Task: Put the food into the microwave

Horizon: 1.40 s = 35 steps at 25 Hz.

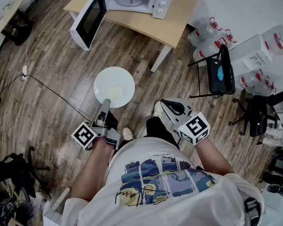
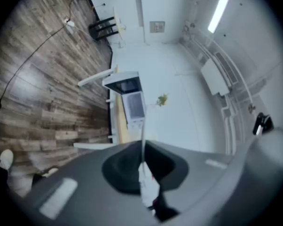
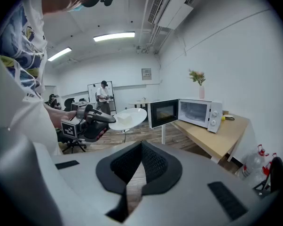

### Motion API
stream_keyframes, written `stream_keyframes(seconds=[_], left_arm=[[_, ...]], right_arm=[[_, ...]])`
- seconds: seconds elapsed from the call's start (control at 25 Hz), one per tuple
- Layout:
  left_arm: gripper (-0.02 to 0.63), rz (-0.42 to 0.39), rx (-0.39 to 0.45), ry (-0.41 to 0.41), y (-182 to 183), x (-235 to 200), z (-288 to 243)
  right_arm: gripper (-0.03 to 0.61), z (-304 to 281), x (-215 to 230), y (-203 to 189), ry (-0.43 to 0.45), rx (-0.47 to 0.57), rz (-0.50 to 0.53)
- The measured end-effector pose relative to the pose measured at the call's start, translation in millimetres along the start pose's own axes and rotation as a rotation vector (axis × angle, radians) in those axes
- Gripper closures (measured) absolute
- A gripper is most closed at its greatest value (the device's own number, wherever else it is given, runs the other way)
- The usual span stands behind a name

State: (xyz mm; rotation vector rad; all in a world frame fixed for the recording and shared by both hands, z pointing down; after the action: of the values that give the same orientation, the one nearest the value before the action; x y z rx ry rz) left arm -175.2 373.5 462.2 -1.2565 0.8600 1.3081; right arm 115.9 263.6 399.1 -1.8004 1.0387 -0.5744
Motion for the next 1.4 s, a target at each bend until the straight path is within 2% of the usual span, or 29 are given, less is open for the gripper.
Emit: stream_keyframes(seconds=[0.28,0.48,0.72,0.96,1.16,1.4], left_arm=[[0.598,0.058,-0.03,0.003,-4,-1,38],[0.598,0.067,-0.051,0.008,-14,0,39],[0.598,0.098,-0.087,-0.005,-28,-4,22],[0.598,0.084,-0.092,0.002,-42,-8,-23],[0.598,0.076,-0.054,-0.002,-55,-10,-85],[0.598,0.047,-0.008,0.012,-68,-23,-163]], right_arm=[[0.572,17,-48,1,-0.01,0.002,0.005],[0.572,32,-51,9,-0.043,0.012,0.013],[0.572,43,-44,-4,-0.074,0.014,-0.026],[0.571,30,8,-7,-0.073,0.042,-0.028],[0.528,14,80,4,-0.055,0.08,-0.012],[0.532,0,170,3,-0.014,0.089,-0.008]])
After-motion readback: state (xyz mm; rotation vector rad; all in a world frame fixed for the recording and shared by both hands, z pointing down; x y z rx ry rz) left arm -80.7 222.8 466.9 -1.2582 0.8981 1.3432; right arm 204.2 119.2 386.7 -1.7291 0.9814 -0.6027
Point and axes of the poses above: the fingertips, and each gripper's own axes: z backward along the fingers, x to its right, y out of its top, the point moved 9 cm from there along z, backward along the fingers, and after that the axes turned 14 degrees about -y, right-handed, at the moved point
